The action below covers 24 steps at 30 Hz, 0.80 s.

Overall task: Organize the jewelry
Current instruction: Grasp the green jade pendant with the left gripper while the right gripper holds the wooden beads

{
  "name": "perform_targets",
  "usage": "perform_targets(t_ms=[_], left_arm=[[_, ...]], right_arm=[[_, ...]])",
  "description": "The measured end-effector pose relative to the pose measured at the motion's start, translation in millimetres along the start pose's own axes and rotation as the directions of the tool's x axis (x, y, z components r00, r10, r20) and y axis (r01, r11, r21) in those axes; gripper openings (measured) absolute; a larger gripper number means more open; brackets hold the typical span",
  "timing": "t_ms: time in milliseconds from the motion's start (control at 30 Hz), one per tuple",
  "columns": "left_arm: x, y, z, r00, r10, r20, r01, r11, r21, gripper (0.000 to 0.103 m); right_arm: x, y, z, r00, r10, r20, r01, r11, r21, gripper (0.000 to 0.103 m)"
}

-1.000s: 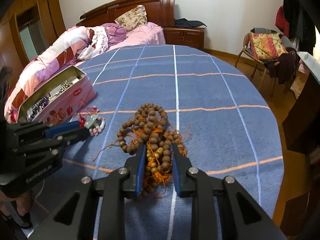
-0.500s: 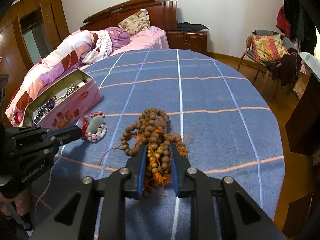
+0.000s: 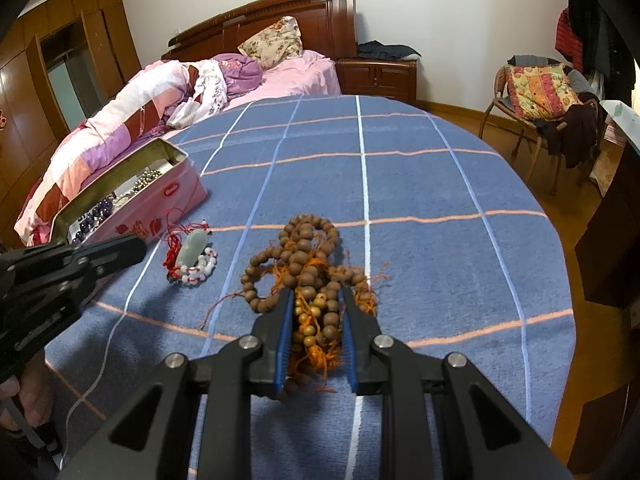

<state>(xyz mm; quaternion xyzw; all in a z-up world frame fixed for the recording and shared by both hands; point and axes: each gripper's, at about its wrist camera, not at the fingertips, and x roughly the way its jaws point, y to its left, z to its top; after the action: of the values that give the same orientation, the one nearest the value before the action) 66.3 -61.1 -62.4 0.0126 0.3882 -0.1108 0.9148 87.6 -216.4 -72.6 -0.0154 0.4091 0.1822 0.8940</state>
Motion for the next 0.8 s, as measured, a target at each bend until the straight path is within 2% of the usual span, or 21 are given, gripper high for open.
perform_targets(t_ms=[33,100,167,200,300,433,500,533,567,600,733,800], left_arm=[[3,0,1,1.000,-0.003,-0.011,0.003,1.000,-0.002,0.002],[13,-1,3,0.999,-0.013,-0.042,0.012,1.000,-0.009,0.014],[20,-1,4,0.999,-0.010,-0.051,0.009,1.000,-0.019,0.044],[21,-2,5,0.999,-0.007,-0.048,0.006,1.000,-0.020,0.048],[24,-6,5,0.998,-0.031,-0.051,0.030,1.000,-0.009,0.048],[38,-6,6,0.993,-0.044,-0.110,0.041,0.999,-0.028,0.048],[40,-7,8,0.993,-0.044,-0.113,0.041,0.999,-0.025,0.047],[40,-9,8,0.993,-0.038,-0.113,0.037,0.999,-0.016,0.041],[39,-10,7,0.993,-0.036,-0.113,0.036,0.999,-0.009,0.024],[39,-12,6,0.991,-0.058,-0.118,0.058,0.998,0.000,0.018],[32,-15,3,0.993,-0.054,-0.106,0.056,0.998,0.010,0.018],[22,-15,1,0.996,-0.039,-0.077,0.041,0.999,0.019,0.018]], right_arm=[[1,0,1,1.000,0.001,-0.001,-0.001,1.000,0.001,0.025],[1,0,1,1.000,0.005,-0.005,-0.005,1.000,0.003,0.025],[1,-1,1,1.000,0.006,-0.006,-0.006,1.000,0.004,0.025],[1,-1,1,1.000,0.007,-0.007,-0.007,1.000,0.005,0.025],[2,-1,0,1.000,0.006,-0.007,-0.006,1.000,0.004,0.025],[2,-1,0,1.000,0.007,-0.007,-0.007,1.000,0.006,0.025],[2,-2,0,1.000,0.010,-0.009,-0.010,1.000,0.010,0.025],[3,-2,-1,1.000,0.011,-0.009,-0.011,1.000,0.010,0.025],[3,-2,-1,1.000,0.011,-0.009,-0.011,1.000,0.009,0.025],[3,-1,-1,1.000,0.012,-0.008,-0.012,1.000,0.005,0.025],[0,2,-2,1.000,0.006,0.011,-0.006,1.000,-0.012,0.024],[-2,5,-2,1.000,0.010,0.025,-0.010,1.000,-0.018,0.024]])
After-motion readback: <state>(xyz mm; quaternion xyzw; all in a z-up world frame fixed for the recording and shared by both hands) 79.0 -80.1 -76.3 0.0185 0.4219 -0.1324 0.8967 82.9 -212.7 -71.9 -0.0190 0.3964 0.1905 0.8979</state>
